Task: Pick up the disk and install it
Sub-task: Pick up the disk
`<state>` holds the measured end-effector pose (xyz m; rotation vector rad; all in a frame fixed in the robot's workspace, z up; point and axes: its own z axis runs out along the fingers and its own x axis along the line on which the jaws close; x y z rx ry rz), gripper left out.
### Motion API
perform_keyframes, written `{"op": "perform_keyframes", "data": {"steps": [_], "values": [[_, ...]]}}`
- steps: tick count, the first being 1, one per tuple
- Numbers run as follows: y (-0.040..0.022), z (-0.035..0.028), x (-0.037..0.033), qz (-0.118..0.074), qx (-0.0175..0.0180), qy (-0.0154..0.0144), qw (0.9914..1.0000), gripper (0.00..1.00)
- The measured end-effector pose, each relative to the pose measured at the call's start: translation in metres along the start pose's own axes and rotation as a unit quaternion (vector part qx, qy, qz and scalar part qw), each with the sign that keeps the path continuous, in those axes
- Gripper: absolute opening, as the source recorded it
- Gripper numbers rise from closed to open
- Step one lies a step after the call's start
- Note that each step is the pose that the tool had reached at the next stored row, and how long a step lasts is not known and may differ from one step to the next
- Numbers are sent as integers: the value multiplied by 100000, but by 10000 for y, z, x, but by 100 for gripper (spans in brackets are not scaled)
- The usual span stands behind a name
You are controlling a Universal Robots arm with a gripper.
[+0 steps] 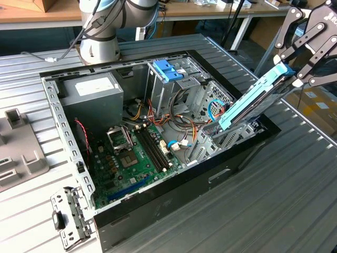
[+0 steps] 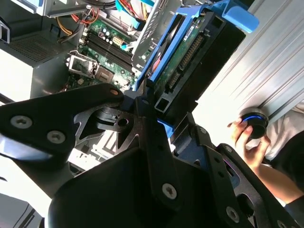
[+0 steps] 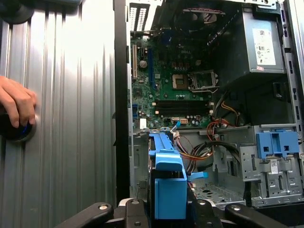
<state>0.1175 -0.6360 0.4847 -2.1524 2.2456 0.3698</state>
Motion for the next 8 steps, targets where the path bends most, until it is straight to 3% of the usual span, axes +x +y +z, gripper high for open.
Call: {"op": "perform_keyframes", "data": {"steps": [8], "values": [[-61, -2, -2, 11, -66, 1, 100000, 37]]}}
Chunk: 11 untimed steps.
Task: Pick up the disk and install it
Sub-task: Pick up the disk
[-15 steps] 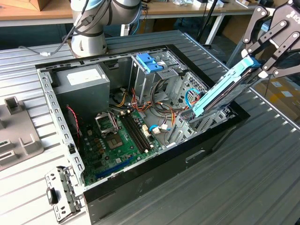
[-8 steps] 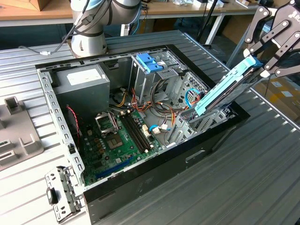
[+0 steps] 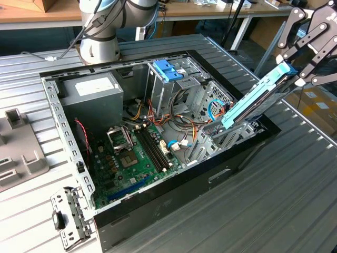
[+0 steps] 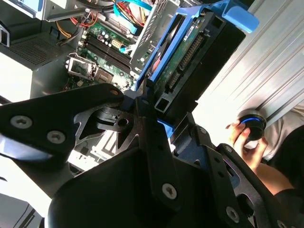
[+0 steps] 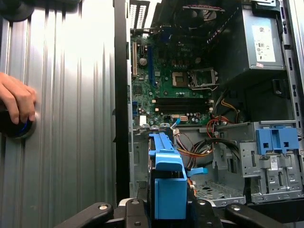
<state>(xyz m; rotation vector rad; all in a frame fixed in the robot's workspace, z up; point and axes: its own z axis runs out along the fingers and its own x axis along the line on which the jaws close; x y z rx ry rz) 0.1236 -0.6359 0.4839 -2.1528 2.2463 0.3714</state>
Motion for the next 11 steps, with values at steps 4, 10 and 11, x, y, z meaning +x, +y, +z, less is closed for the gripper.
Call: {"op": "perform_keyframes", "data": {"steps": [4, 10, 11], "values": [[-14, 0, 0, 6, -1, -4, 100000, 37], [-23, -31, -7, -26, -9, -166, 100000, 37], [-23, -30, -6, -23, -10, -172, 100000, 37]]}}
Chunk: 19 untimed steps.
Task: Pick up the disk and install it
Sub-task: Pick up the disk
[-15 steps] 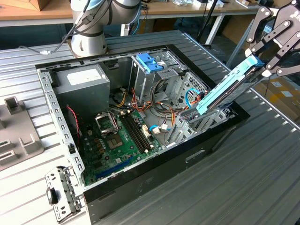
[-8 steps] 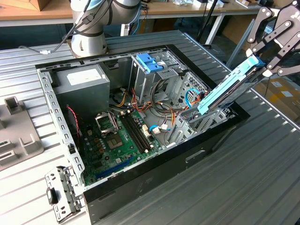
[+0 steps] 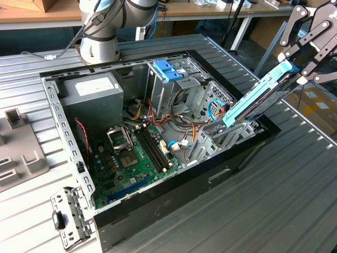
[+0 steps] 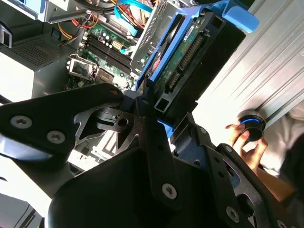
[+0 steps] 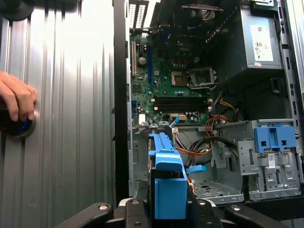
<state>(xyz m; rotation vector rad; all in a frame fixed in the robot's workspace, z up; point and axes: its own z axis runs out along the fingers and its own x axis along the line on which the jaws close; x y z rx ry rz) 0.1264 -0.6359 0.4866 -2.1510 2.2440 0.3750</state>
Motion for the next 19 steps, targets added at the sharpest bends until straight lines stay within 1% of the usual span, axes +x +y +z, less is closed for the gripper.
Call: {"op": "perform_keyframes", "data": {"steps": [4, 5, 8, 11, 12, 15, 16, 17, 18, 19], "values": [[-25, -7, 10, 6, -39, 8, 100000, 37], [-58, -14, 21, 13, -93, 0, 100000, 37], [-119, -29, 46, 68, -398, 12, 99999, 37], [-207, -44, 46, 139, -785, 41, 99997, 37], [-223, -46, 45, 149, -830, 33, 99996, 37], [-229, -47, 44, 160, -840, 37, 99996, 37], [-231, -48, 44, 145, -784, 40, 99997, 37], [-232, -46, 45, -83, 419, 3, 99999, 37], [-231, -45, 45, -307, 1676, -31, 99985, 37], [-231, -44, 45, -513, 2825, -65, 99959, 37]]}}
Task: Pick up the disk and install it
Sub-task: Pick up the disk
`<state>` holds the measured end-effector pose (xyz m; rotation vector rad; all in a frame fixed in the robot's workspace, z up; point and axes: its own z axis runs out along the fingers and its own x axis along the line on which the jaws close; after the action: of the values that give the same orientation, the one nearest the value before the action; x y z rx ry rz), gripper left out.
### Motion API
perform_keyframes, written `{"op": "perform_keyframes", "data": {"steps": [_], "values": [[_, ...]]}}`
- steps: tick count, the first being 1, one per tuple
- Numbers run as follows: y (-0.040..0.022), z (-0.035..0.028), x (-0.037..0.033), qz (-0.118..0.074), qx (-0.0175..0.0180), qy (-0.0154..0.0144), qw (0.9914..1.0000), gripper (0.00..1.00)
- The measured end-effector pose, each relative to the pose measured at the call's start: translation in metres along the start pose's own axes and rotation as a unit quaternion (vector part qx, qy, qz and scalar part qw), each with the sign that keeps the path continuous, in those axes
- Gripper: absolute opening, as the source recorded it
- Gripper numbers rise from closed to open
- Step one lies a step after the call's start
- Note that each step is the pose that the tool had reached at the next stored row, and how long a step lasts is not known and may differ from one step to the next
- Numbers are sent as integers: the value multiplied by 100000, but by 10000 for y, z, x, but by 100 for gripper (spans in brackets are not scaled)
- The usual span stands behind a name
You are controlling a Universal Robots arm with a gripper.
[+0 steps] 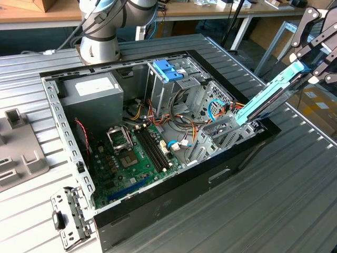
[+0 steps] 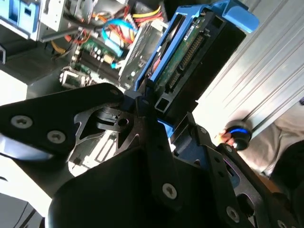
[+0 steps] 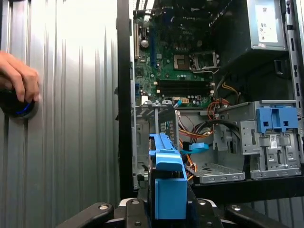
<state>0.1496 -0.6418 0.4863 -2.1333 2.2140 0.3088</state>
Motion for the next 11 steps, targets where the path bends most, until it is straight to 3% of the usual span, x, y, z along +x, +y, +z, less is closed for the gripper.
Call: {"op": "perform_keyframes", "data": {"steps": [3, 4, 5, 8, 9, 10, 11], "values": [[1, 1, 0, -382, 2091, -57, 99977, 37], [1, 2, 1, -554, 3023, -86, 99953, 37], [2, 4, 1, -771, 4234, -120, 99907, 37], [2, 3, 0, -783, 4322, -86, 99903, 37], [2, 3, 0, -746, 4348, 578, 99901, 37], [2, 4, 0, -690, 4385, 1490, 99890, 37], [3, 3, 0, -606, 4435, 2860, 99859, 37]]}}
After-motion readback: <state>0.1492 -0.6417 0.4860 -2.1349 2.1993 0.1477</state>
